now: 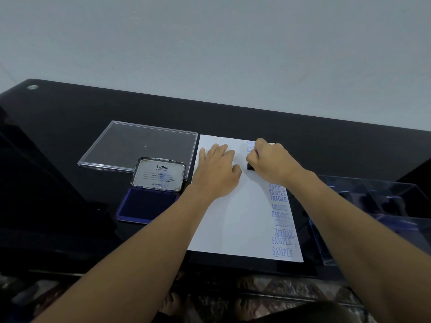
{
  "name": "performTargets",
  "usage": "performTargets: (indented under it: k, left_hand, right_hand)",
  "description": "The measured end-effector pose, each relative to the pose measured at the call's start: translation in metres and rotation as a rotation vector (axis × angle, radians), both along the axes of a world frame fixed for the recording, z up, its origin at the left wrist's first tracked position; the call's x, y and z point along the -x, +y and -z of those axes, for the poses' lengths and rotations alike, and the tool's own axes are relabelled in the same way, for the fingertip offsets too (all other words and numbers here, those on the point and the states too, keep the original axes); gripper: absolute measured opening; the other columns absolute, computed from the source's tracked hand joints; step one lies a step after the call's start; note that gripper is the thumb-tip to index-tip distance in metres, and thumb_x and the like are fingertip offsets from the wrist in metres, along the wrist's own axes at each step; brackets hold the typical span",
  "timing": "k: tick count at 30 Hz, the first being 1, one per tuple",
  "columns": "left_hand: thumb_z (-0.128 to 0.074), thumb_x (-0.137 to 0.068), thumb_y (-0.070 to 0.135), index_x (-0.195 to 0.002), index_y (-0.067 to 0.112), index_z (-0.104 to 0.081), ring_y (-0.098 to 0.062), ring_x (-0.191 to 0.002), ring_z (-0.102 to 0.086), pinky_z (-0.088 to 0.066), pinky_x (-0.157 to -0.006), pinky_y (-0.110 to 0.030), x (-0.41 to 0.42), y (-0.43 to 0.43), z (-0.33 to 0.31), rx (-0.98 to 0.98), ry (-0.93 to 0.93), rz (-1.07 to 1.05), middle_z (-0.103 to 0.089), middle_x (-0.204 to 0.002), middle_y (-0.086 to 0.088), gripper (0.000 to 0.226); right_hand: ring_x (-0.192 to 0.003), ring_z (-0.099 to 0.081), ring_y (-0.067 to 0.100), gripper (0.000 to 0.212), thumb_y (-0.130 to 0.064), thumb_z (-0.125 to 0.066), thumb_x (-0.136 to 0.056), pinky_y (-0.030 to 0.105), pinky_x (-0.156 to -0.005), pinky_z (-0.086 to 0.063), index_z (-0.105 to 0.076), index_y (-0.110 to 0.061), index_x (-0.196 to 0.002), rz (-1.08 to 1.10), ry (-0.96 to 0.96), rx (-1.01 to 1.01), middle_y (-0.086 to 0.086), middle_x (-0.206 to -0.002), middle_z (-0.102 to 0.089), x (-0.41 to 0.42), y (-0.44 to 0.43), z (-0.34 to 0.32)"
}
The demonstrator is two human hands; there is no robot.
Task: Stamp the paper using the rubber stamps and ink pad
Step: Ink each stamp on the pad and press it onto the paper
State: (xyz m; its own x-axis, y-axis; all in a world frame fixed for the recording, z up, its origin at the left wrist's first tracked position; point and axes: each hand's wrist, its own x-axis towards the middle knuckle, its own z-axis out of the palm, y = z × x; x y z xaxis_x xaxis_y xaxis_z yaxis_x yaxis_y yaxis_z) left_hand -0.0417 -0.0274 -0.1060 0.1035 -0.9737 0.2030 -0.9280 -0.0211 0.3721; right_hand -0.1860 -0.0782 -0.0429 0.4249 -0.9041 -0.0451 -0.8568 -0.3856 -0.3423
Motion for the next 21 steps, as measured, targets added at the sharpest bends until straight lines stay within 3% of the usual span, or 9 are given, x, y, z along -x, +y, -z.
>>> performTargets:
  k: [2, 5, 9, 21]
  left_hand:
    - [-0.037, -0.098, 0.028, -0.128, 0.011, -0.053, -0.020, -0.136, -0.030, -0.010, -0.117, -0.050, 0.000, 0.002, 0.000, -0.002, -0.005, 0.004, -0.042, -0.145, -0.003, 0.038]
    - [-0.036, -0.099, 0.029, -0.134, 0.012, -0.050, -0.020, -0.140, -0.026, -0.007, -0.118, -0.050, 0.001, 0.004, 0.000, 0.006, -0.009, 0.008, -0.038, -0.151, -0.004, 0.041]
    - [-0.036, -0.099, 0.029, -0.134, 0.012, -0.049, -0.020, -0.139, -0.027, -0.008, -0.118, -0.049, 0.001, 0.005, 0.000, 0.013, -0.012, 0.009, -0.039, -0.149, -0.004, 0.041]
    - [-0.035, -0.100, 0.029, -0.136, 0.012, -0.047, -0.021, -0.142, -0.024, -0.007, -0.119, -0.049, 0.002, 0.007, -0.001, 0.003, -0.027, 0.004, -0.036, -0.152, -0.004, 0.042]
  right_hand:
    - [-0.059, -0.045, 0.019, 0.021, -0.024, -0.042, -0.099, 0.030, -0.051, -0.034, -0.036, -0.016, -0.081, 0.019, -0.008, 0.023, 0.009, -0.076, -0.055, -0.001, -0.001, 0.004]
    - [-0.060, -0.047, 0.021, 0.023, -0.024, -0.043, -0.098, 0.030, -0.050, -0.034, -0.034, -0.018, -0.078, 0.036, -0.014, 0.037, 0.010, -0.079, -0.057, -0.002, -0.003, 0.007]
    - [-0.067, -0.056, 0.023, 0.015, -0.026, -0.045, -0.098, 0.029, -0.051, -0.037, -0.040, -0.015, -0.090, 0.039, -0.001, 0.046, 0.010, -0.088, -0.061, -0.004, -0.005, 0.010]
    - [-0.063, -0.056, 0.017, 0.013, -0.028, -0.043, -0.102, 0.025, -0.050, -0.041, -0.042, -0.016, -0.097, 0.037, -0.007, 0.090, 0.008, -0.094, -0.063, -0.005, -0.004, 0.014]
